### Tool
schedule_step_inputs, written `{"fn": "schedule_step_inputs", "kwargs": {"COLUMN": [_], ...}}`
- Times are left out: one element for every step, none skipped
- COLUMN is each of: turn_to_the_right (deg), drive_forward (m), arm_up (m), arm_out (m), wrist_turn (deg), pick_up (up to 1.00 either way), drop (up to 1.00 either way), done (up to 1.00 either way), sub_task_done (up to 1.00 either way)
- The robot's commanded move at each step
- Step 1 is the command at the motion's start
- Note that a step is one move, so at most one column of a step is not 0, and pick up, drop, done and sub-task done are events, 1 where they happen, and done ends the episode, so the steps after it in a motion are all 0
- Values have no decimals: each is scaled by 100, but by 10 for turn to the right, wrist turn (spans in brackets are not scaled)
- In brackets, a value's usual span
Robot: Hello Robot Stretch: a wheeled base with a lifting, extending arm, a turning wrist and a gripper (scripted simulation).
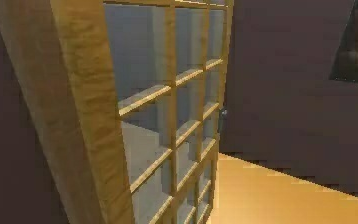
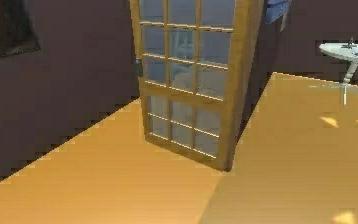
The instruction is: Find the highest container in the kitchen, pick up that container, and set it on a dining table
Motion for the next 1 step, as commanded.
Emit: {"fn": "schedule_step_inputs", "kwargs": {"turn_to_the_right": [450], "drive_forward": [0], "arm_up": [0], "arm_out": [0], "wrist_turn": [0], "pick_up": [0], "drop": [0], "done": [0], "sub_task_done": [0]}}
